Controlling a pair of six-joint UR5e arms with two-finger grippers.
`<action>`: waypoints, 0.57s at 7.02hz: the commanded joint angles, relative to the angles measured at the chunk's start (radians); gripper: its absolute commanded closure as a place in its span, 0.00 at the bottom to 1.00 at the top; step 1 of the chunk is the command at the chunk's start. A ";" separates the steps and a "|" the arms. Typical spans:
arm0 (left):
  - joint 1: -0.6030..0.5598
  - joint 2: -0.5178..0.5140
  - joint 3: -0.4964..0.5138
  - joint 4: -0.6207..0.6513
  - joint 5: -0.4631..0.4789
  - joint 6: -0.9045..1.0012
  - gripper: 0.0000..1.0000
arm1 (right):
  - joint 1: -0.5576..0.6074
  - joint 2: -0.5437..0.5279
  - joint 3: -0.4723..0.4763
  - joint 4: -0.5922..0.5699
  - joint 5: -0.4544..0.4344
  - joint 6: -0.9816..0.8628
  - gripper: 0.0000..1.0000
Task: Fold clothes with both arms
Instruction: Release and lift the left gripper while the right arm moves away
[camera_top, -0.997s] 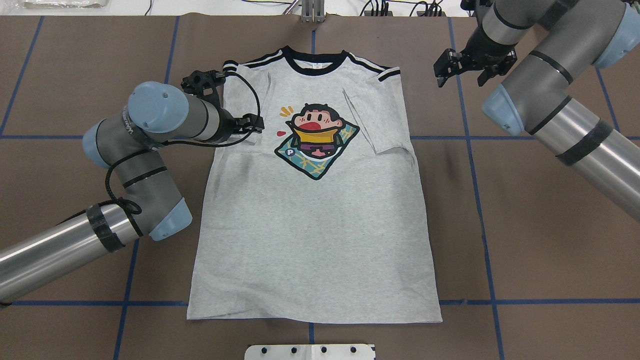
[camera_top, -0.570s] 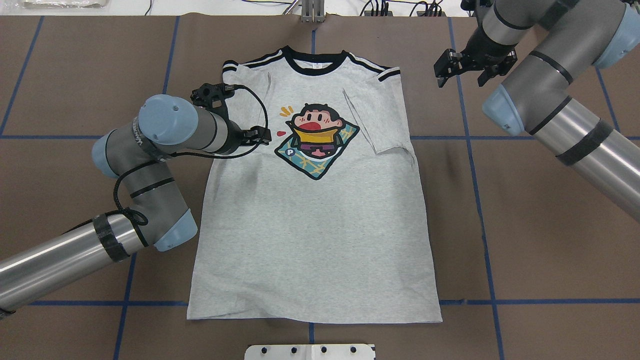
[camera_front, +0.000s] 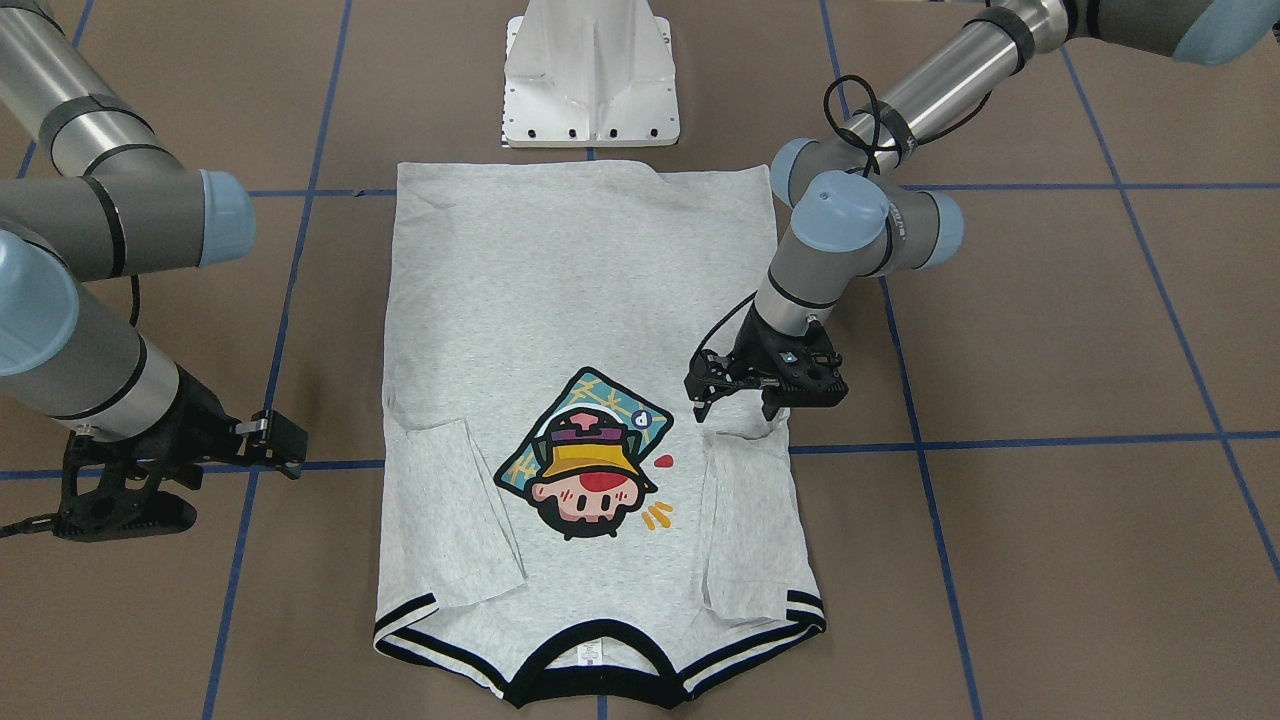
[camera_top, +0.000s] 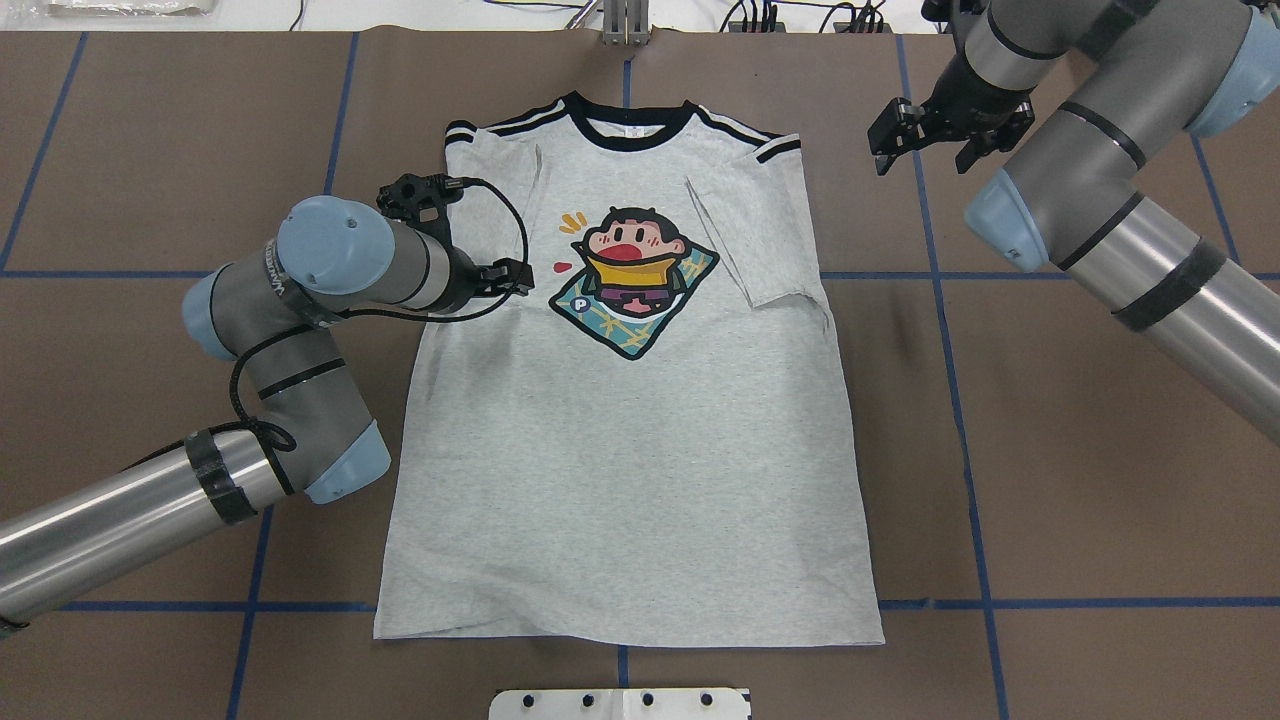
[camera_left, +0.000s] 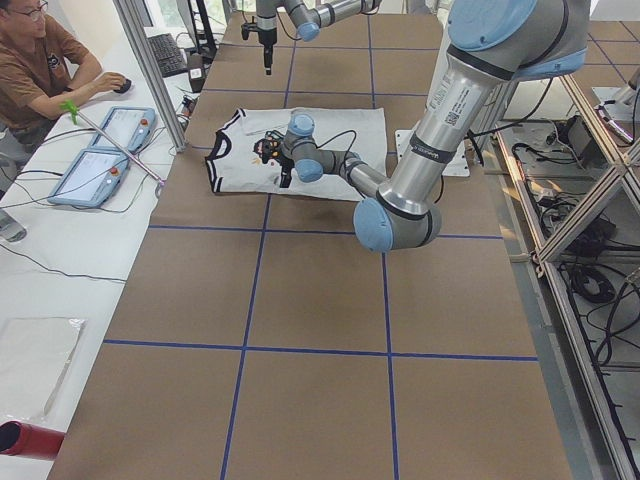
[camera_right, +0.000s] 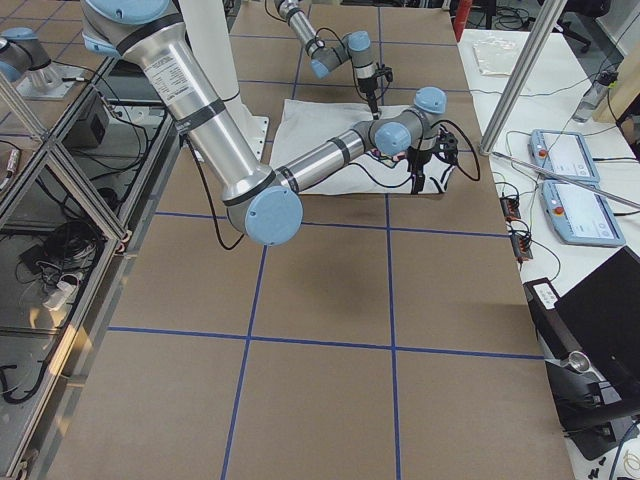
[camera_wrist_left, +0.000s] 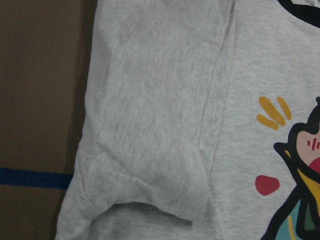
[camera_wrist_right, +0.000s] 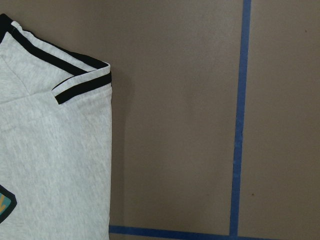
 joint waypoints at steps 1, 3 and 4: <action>-0.025 0.000 0.004 0.000 0.001 0.002 0.01 | 0.000 0.000 0.000 0.000 0.000 0.000 0.00; -0.045 -0.001 0.030 -0.003 0.001 0.028 0.01 | 0.000 -0.006 0.000 0.000 0.000 -0.001 0.00; -0.044 -0.003 0.047 -0.009 0.001 0.027 0.01 | 0.000 -0.006 0.000 0.000 0.000 -0.002 0.00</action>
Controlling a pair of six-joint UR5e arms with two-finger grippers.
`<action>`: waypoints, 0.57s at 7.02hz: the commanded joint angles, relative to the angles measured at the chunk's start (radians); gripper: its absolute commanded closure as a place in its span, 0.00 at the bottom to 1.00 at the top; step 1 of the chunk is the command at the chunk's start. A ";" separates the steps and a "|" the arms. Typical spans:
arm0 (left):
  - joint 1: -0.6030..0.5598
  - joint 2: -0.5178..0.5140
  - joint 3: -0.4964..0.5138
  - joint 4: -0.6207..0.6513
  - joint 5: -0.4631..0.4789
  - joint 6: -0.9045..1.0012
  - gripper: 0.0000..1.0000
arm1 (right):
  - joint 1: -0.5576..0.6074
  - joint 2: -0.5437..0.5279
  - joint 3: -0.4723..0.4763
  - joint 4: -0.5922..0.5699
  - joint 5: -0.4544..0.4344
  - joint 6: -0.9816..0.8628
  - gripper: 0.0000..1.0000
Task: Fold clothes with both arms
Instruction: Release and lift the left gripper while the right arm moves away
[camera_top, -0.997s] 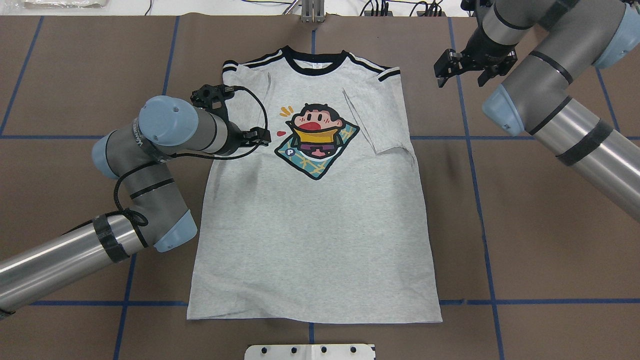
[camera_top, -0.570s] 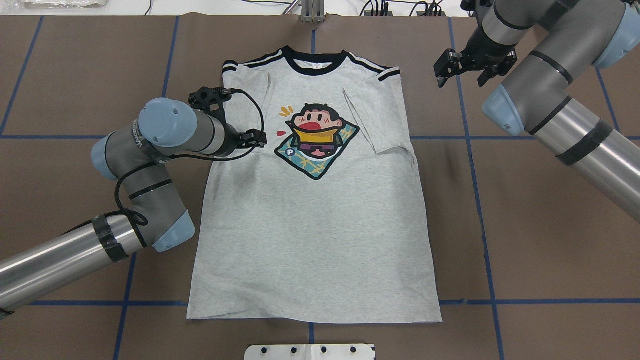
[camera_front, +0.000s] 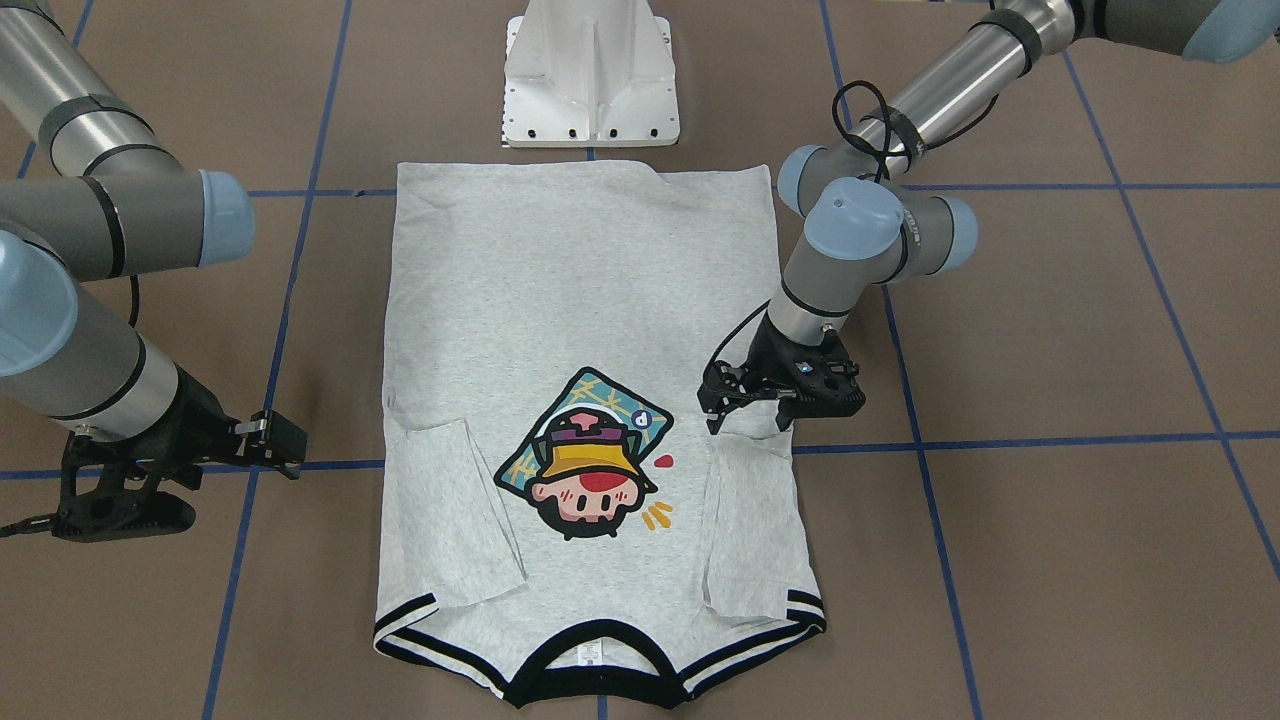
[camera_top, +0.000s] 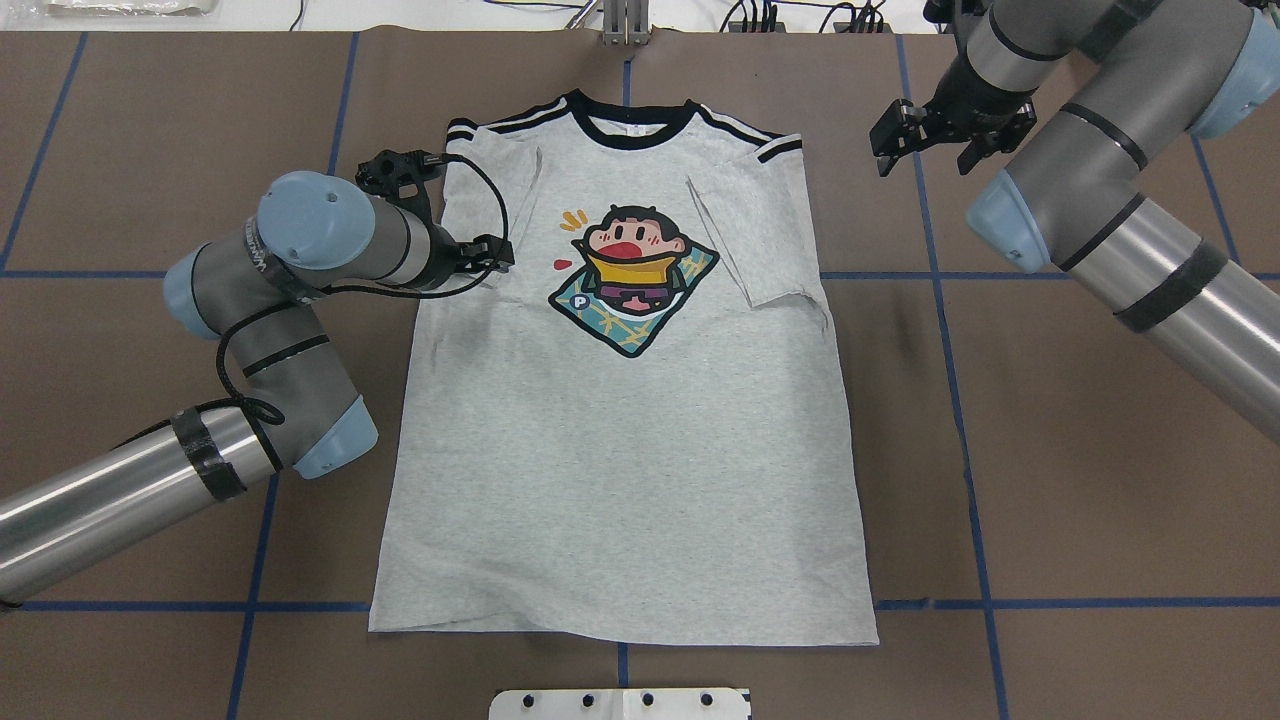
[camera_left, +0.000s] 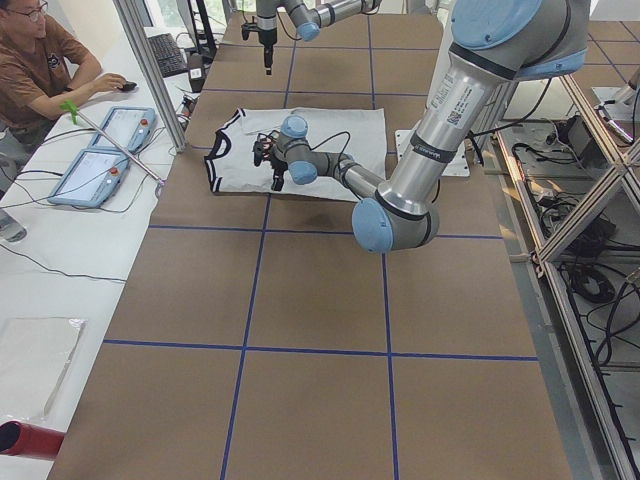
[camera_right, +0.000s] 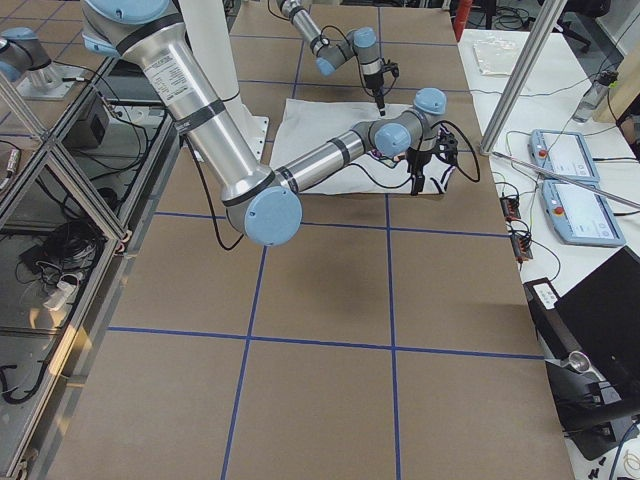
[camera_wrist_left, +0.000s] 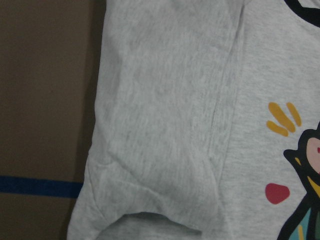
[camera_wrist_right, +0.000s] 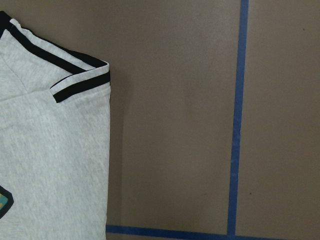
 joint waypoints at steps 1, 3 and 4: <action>-0.005 -0.002 0.020 -0.006 0.000 0.007 0.01 | 0.000 -0.002 0.000 0.000 0.000 0.001 0.00; -0.008 0.000 0.025 -0.004 0.000 0.011 0.01 | 0.000 -0.002 0.002 0.000 0.000 0.001 0.00; -0.015 0.000 0.023 0.000 -0.003 0.013 0.01 | 0.000 -0.002 0.003 0.000 0.000 0.001 0.00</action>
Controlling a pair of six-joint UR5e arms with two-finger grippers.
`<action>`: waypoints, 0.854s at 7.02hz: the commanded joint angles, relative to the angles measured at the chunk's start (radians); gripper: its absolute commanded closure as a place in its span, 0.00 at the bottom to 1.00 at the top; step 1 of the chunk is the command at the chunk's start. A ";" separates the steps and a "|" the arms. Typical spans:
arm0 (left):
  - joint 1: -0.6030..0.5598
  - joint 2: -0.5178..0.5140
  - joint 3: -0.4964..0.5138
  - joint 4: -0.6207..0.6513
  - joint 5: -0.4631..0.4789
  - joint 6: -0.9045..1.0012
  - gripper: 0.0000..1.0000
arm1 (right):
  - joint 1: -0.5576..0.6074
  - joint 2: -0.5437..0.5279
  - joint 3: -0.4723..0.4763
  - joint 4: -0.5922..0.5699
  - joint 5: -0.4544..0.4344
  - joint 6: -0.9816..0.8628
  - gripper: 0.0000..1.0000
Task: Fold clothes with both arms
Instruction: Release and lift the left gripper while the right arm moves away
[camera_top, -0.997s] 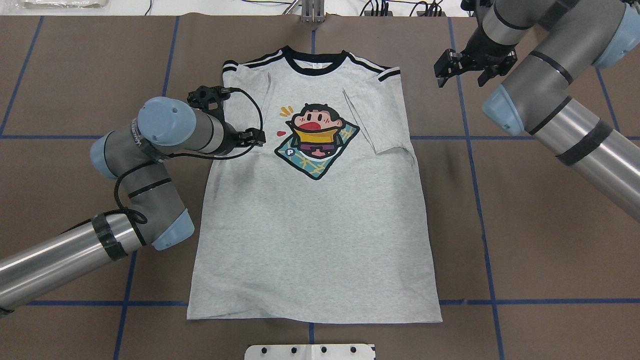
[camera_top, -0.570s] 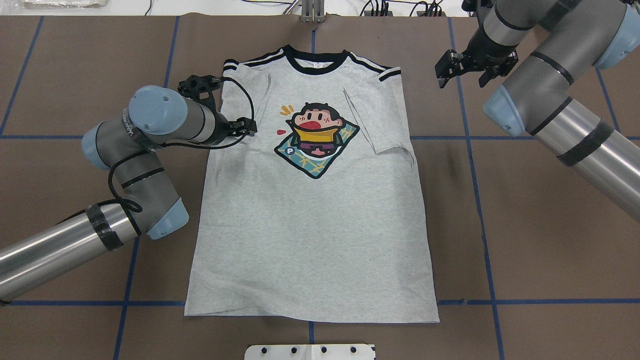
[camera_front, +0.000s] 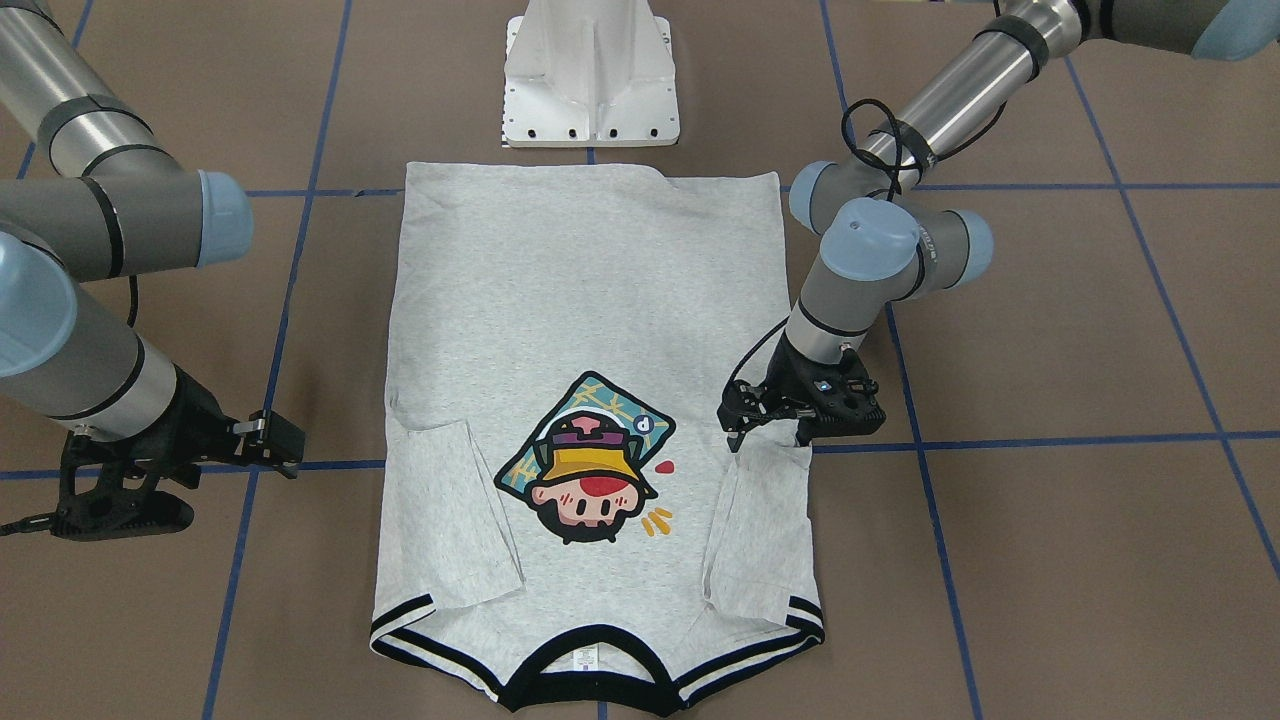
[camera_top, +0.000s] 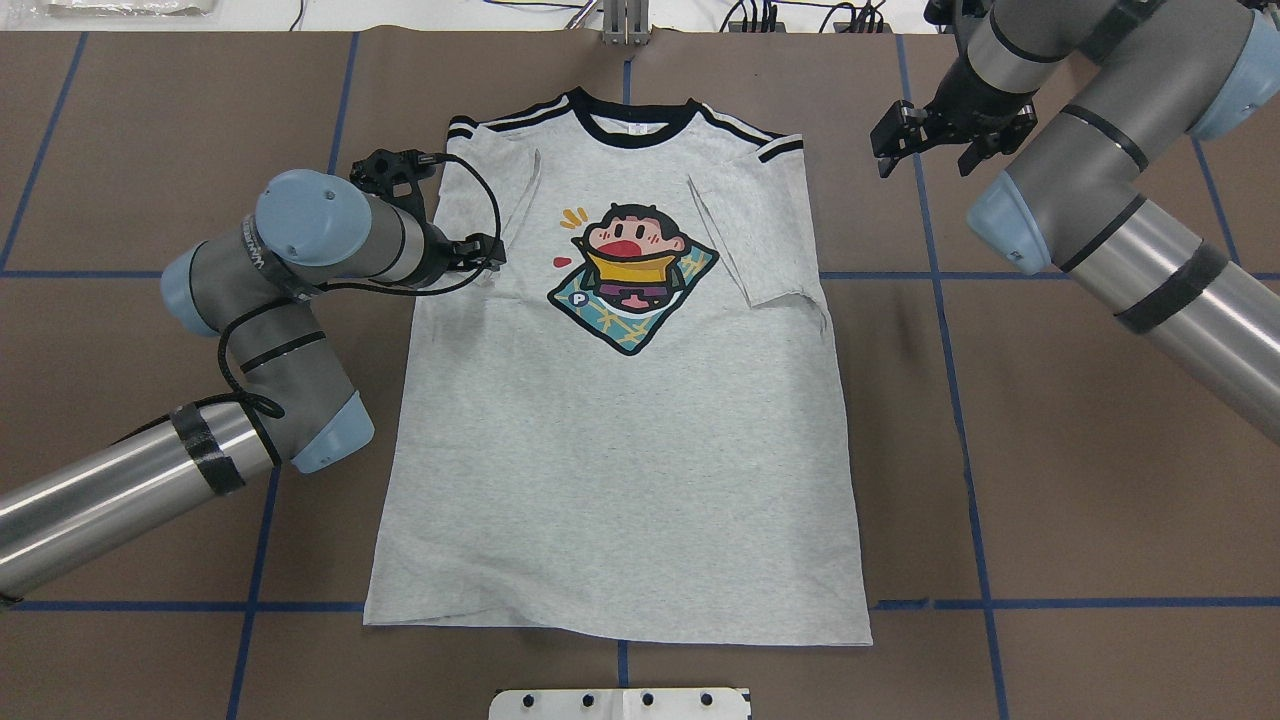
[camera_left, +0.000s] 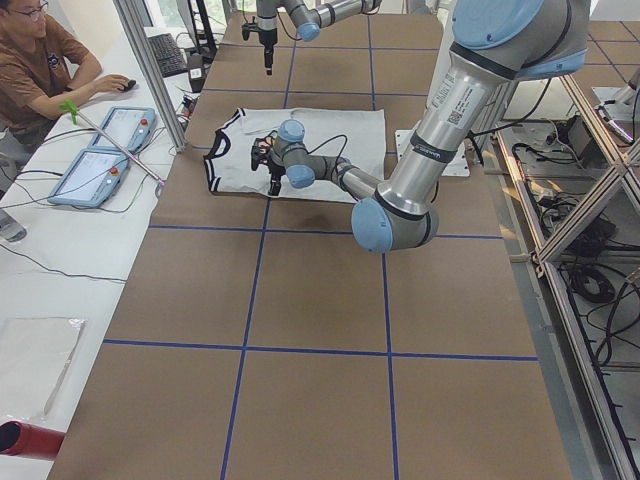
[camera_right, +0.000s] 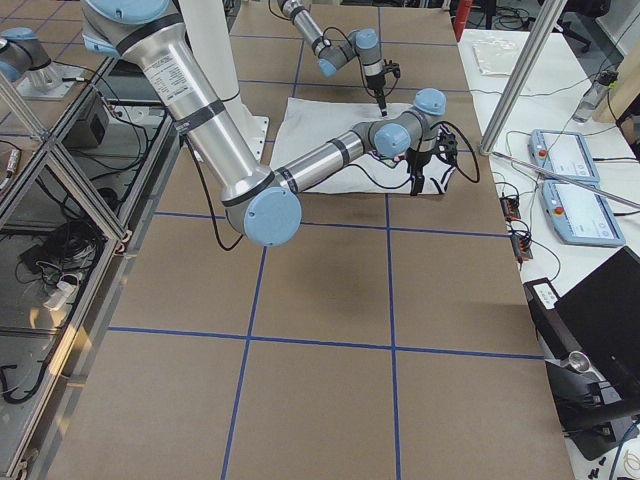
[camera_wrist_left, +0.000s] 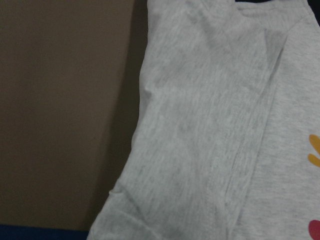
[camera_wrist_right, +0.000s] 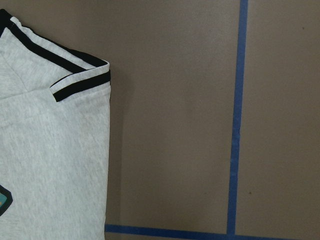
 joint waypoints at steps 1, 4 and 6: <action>-0.010 0.007 -0.011 0.009 -0.006 0.002 0.01 | 0.002 -0.002 0.000 0.000 0.002 0.000 0.00; -0.021 0.082 -0.210 0.136 -0.006 0.001 0.01 | 0.000 -0.044 0.056 -0.002 0.012 0.003 0.00; -0.013 0.117 -0.331 0.214 -0.007 -0.008 0.01 | -0.040 -0.121 0.151 0.000 0.009 0.066 0.00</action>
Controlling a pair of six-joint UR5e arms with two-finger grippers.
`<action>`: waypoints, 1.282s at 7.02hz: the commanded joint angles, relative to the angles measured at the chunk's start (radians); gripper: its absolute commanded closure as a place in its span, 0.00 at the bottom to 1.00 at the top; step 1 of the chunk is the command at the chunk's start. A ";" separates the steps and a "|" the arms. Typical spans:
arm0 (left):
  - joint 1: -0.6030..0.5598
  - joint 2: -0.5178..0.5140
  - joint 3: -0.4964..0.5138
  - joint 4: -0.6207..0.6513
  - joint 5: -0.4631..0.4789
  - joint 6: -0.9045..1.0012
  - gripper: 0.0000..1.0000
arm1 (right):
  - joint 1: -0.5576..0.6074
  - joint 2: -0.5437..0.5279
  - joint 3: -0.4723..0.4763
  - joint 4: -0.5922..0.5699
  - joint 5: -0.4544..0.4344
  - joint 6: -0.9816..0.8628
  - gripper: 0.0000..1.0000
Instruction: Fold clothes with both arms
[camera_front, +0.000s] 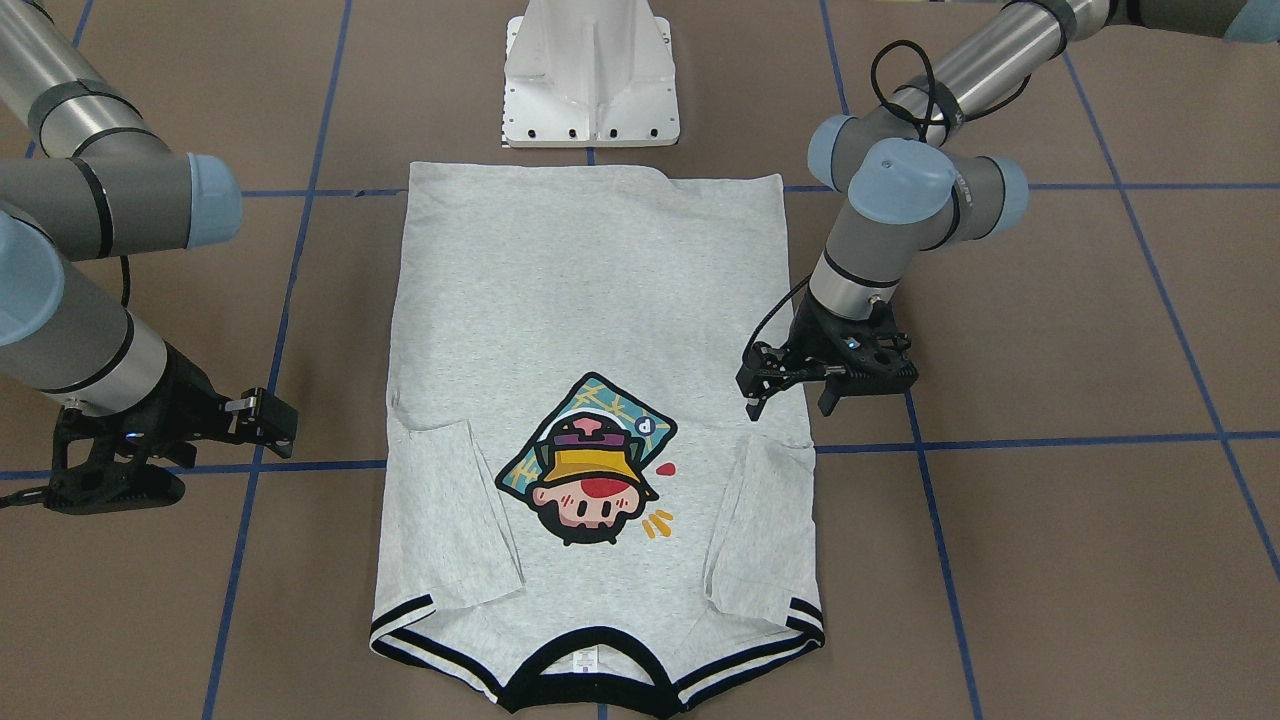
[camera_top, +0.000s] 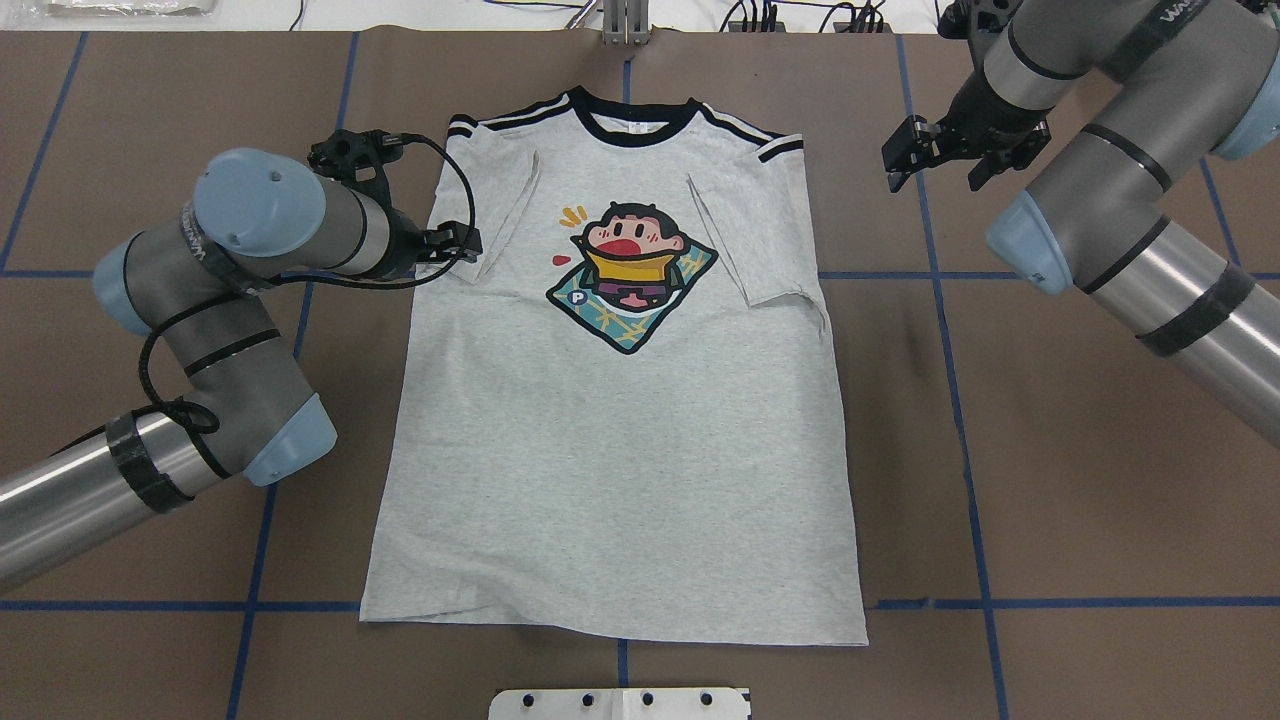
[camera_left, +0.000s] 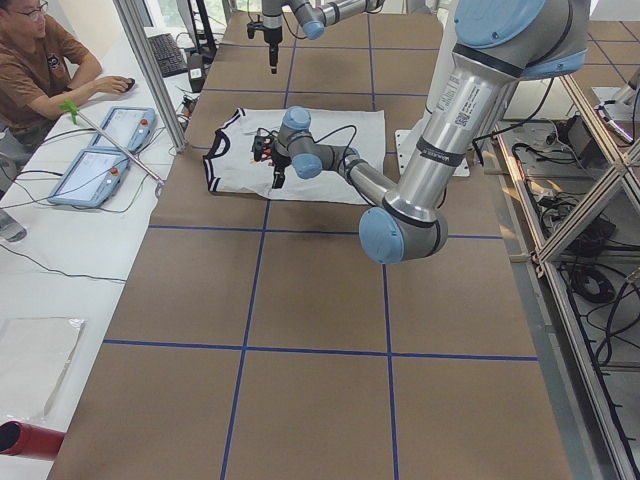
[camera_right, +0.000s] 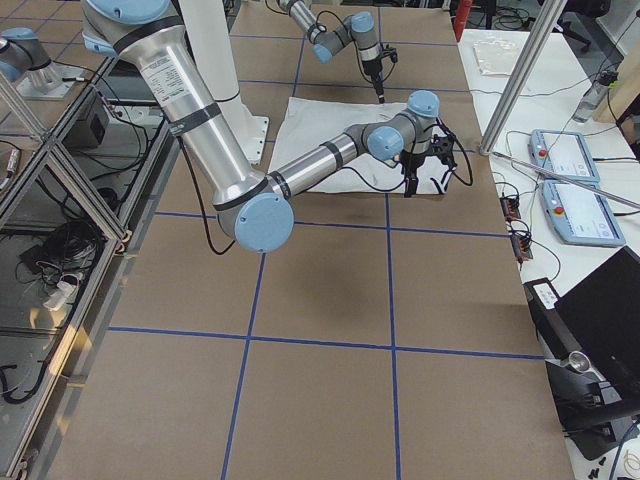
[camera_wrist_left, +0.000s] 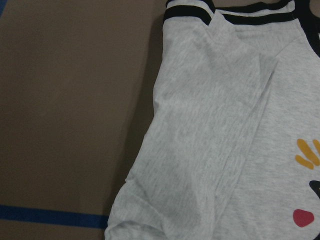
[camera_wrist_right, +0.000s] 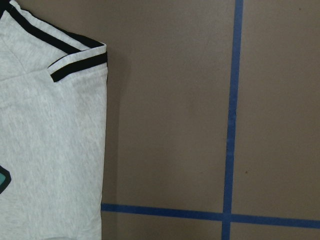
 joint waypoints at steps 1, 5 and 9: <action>0.010 0.083 -0.147 0.057 -0.004 -0.010 0.01 | -0.060 -0.108 0.151 0.001 -0.006 0.075 0.00; 0.091 0.313 -0.412 0.035 -0.037 -0.139 0.01 | -0.217 -0.320 0.461 0.003 -0.027 0.271 0.00; 0.175 0.378 -0.527 0.032 0.025 -0.208 0.01 | -0.650 -0.483 0.491 0.369 -0.372 0.690 0.00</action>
